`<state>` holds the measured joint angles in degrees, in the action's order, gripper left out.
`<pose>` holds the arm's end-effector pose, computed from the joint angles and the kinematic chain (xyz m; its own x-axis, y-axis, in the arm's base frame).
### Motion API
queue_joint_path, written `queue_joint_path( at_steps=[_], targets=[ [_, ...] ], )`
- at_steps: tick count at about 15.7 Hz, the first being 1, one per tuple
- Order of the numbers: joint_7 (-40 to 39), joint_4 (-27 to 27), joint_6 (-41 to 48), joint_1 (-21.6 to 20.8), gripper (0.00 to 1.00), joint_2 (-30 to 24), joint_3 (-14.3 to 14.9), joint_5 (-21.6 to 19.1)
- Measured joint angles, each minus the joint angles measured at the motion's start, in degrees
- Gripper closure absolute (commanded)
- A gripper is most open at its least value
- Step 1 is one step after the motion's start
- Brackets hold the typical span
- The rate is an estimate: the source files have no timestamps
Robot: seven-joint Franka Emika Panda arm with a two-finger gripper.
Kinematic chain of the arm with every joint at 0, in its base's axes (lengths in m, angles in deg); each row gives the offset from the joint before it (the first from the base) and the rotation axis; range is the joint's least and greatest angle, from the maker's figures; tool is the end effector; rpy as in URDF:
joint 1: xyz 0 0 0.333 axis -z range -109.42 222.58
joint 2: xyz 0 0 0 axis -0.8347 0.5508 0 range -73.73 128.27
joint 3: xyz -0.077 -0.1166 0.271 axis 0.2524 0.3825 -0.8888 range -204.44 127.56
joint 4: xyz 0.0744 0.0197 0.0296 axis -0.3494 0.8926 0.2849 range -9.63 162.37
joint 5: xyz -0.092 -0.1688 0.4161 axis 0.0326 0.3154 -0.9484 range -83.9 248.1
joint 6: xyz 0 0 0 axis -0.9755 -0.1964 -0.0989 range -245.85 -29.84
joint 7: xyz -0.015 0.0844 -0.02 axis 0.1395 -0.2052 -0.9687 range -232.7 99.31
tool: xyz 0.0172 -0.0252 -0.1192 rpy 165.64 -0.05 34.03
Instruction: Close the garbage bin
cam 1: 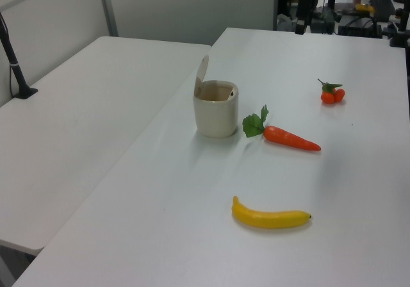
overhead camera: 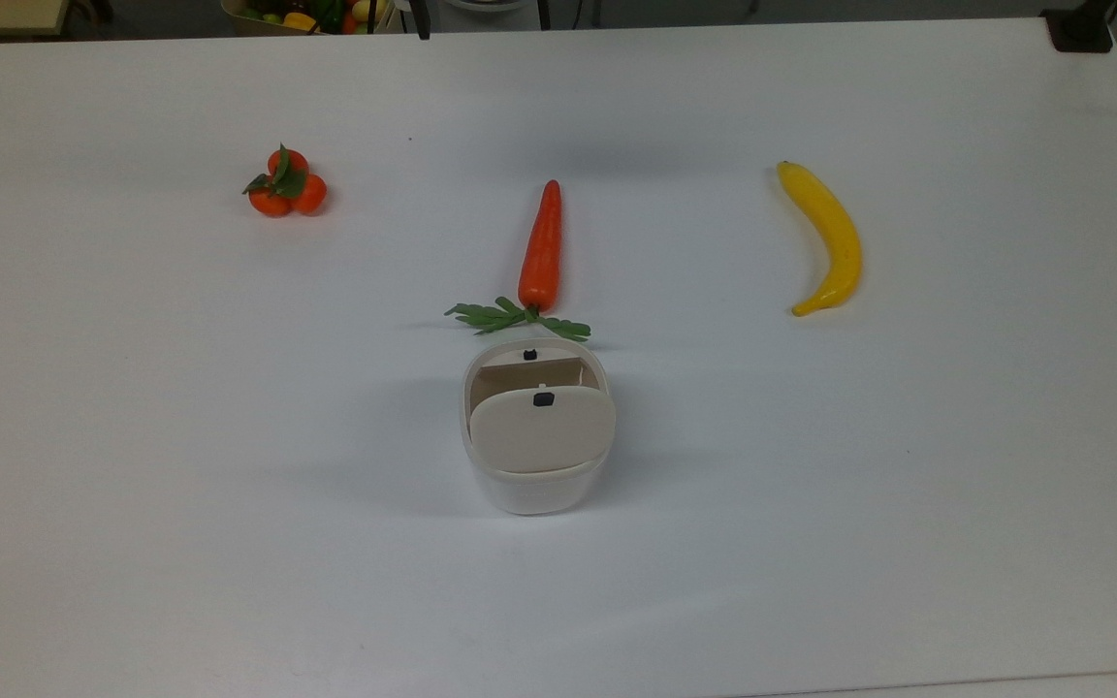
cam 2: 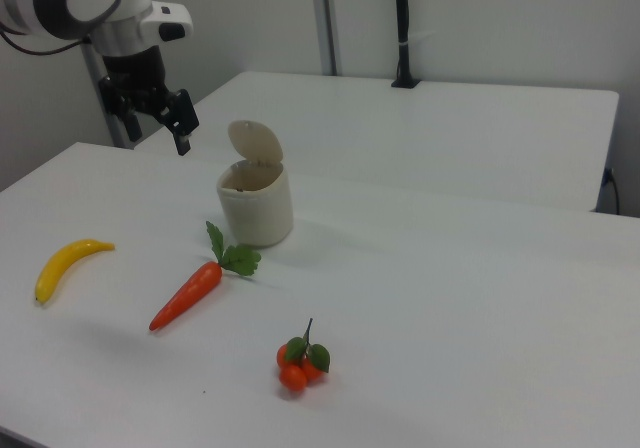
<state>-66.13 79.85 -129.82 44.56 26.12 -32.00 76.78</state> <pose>0.6280 0.0710 0.5921 0.9909 0.0721 0.1140 0.0833 -0.9919 -0.0963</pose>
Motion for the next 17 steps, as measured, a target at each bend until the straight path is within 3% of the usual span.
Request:
queue_joint_path(
  at_steps=[11,13,17],
  targets=[
    [-0.08,0.07,0.00,0.00,0.00,0.04,0.07,0.00],
    [-0.08,0.07,-0.02,0.00,0.14,0.05,0.07,0.00],
    [-0.16,0.08,-1.01,0.00,0.58,0.15,0.09,0.00]
  ],
)
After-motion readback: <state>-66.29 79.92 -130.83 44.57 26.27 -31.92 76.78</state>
